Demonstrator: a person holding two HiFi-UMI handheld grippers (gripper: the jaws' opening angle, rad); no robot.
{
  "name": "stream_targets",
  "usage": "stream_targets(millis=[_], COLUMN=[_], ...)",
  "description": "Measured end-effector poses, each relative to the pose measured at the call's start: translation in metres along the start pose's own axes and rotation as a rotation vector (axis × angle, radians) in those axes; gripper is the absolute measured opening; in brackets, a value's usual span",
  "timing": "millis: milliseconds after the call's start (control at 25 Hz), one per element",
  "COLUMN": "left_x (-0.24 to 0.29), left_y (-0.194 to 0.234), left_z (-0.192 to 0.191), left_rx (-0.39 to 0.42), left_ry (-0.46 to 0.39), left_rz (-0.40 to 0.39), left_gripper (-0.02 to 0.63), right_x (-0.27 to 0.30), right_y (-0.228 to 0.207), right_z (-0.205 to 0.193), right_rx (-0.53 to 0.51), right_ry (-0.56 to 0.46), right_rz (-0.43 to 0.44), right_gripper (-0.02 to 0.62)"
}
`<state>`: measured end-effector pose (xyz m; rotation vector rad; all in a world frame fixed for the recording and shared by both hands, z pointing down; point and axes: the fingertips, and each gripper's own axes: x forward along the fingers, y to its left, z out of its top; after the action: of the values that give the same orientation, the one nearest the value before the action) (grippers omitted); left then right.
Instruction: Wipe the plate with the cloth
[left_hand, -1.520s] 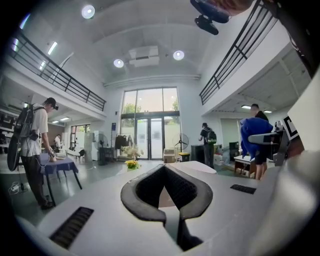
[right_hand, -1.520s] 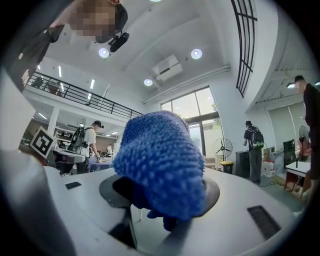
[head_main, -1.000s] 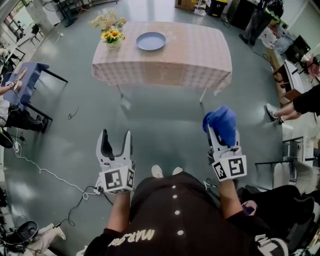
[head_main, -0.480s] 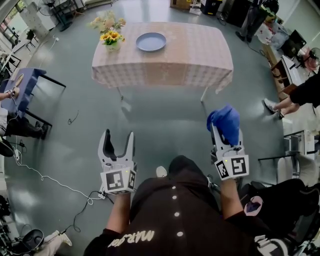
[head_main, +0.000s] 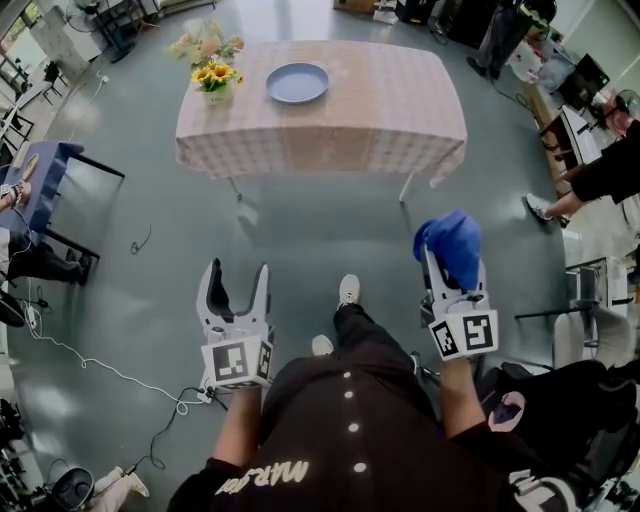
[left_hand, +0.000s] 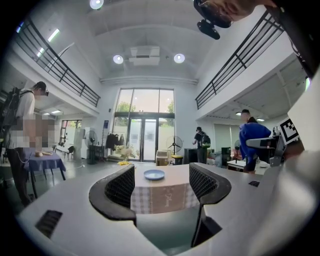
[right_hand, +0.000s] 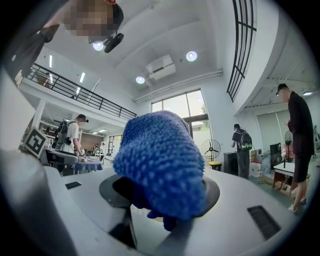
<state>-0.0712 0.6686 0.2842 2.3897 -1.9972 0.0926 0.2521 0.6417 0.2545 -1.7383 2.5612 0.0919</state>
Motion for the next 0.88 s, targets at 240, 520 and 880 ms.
stream_targets(millis=[240, 520, 880], left_x=[0.043, 0.095, 0.157], left_y=[0.006, 0.011, 0.021], left_z=[0.006, 0.01, 0.018], left_rx=[0.005, 0.005, -0.008], left_ry=[-0.006, 0.001, 0.022], left_rz=[0.015, 0.025, 0.051], left_gripper=[0.331, 0.331, 0.331], right_x=[0.044, 0.098, 0.174], right_y=[-0.019, -0.038, -0.06], right_z=[-0.003, -0.007, -0.004], right_rx=[-0.012, -0.014, -0.01], right_ry=[0.004, 0.011, -0.004], right_rz=[0.007, 0.035, 0.09], right_gripper=[0.195, 0.195, 0.195])
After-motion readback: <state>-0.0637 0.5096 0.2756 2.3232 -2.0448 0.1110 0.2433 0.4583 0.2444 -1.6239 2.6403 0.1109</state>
